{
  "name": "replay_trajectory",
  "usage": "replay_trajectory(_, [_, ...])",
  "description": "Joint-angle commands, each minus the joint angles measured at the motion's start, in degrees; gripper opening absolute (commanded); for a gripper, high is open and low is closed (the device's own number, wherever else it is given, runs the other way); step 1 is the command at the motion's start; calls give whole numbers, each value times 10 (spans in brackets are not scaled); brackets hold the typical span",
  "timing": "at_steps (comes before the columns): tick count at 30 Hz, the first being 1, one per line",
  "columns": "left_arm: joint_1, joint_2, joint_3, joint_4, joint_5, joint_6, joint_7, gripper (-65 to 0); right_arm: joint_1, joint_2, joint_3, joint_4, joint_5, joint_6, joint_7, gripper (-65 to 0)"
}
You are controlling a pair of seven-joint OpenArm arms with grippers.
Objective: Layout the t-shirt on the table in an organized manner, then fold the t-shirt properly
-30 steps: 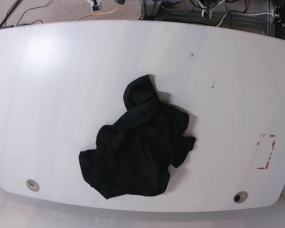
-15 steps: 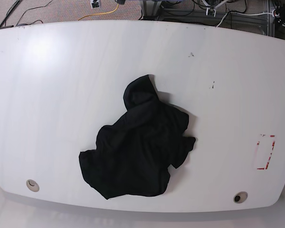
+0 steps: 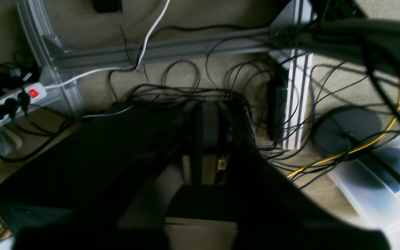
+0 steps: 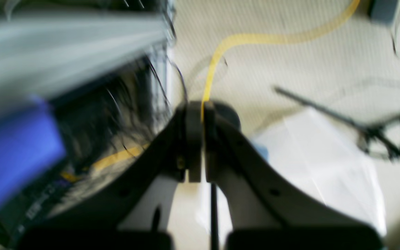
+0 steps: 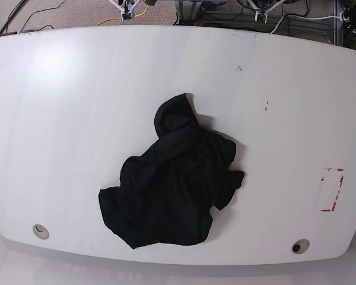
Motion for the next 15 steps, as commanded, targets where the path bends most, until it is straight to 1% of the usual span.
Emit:
replay_trajectory(1, [6,-1,-1,3,-1,2,-7,-626,-4,1,2,3,2,2,8,-647])
replay_trajectory(4, [6,-1,-3,3,-1,2,-8,-626,-6,1,2,4,2,2,11,-647])
replay_trajectory(11, [14,-1,-4,2,-1,2,-59,-626,-33,1,2,5,2,2,63,-647])
replay_trajectory(15, [23,-1,-5,-1,-1,2,-63,-626,-43,1,3,5,2,2,69,-647])
